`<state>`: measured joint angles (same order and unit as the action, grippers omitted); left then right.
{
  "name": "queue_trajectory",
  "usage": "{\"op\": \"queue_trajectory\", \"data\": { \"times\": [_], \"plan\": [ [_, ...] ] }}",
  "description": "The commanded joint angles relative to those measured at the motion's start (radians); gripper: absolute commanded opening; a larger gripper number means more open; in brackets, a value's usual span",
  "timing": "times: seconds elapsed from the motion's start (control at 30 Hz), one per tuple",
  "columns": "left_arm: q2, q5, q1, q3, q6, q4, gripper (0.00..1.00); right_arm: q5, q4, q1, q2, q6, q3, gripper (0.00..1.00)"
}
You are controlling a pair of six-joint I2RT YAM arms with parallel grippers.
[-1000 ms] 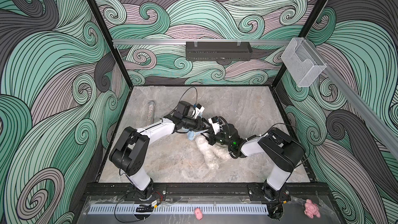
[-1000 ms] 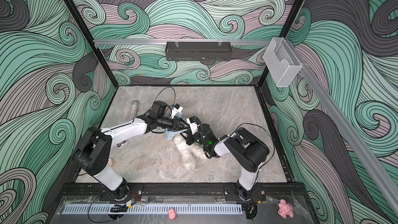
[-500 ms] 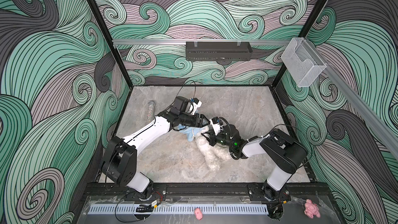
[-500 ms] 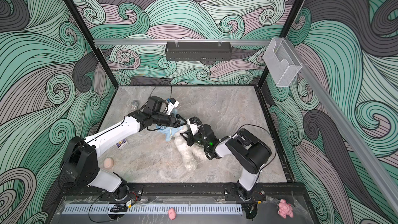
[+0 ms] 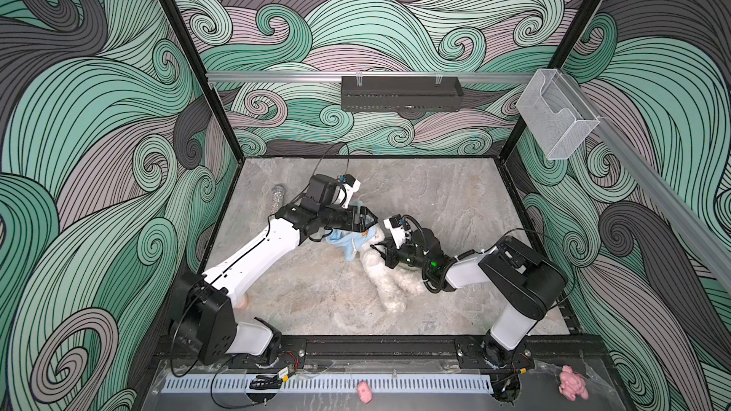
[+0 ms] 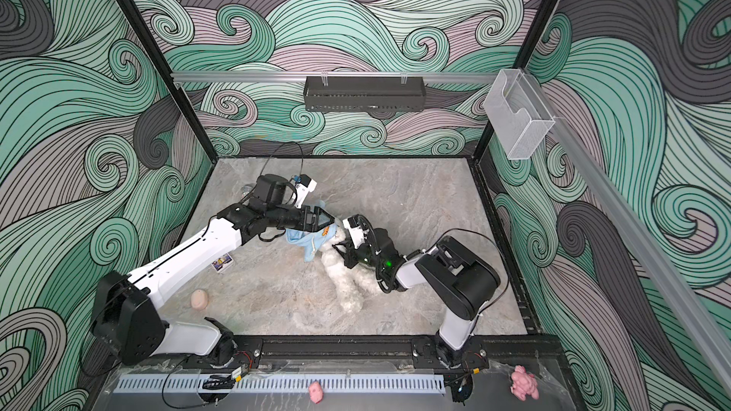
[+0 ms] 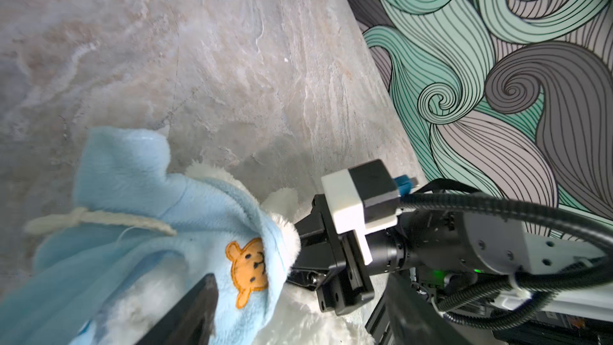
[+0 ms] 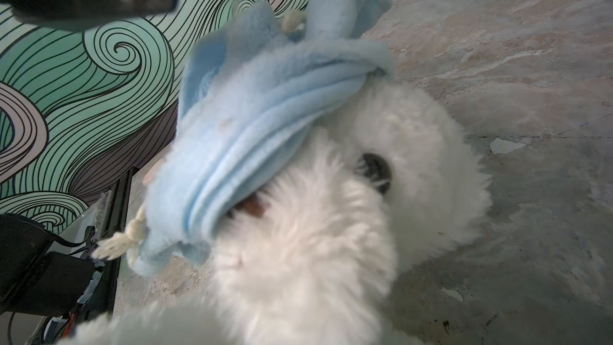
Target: Dress the teddy bear
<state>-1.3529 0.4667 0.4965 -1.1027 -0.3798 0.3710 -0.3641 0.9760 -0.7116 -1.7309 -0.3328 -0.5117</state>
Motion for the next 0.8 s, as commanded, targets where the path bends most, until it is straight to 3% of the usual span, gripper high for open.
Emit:
{"op": "queue_trajectory", "data": {
  "times": [0.0, 0.1, 0.3, 0.5, 0.77],
  "plan": [
    [0.070, -0.150, -0.019, 0.024, -0.002, 0.081, 0.73, -0.002, -0.006, 0.009, 0.032, 0.026, 0.016, 0.10],
    [0.126, -0.267, -0.031, 0.113, 0.001, 0.049, 0.53, -0.007, -0.015, 0.011, 0.035, 0.031, 0.013, 0.10],
    [0.051, -0.266, -0.051, 0.077, 0.027, 0.100, 0.27, -0.012, -0.016, 0.010, 0.033, 0.033, 0.009, 0.10],
    [-0.117, -0.171, -0.053, -0.016, 0.070, 0.151, 0.19, -0.011, -0.020, 0.011, 0.040, 0.034, 0.013, 0.10],
    [-0.204, 0.035, -0.054, -0.015, 0.059, 0.040, 0.21, -0.012, -0.045, 0.011, 0.056, 0.064, 0.013, 0.10]
  ]
}}
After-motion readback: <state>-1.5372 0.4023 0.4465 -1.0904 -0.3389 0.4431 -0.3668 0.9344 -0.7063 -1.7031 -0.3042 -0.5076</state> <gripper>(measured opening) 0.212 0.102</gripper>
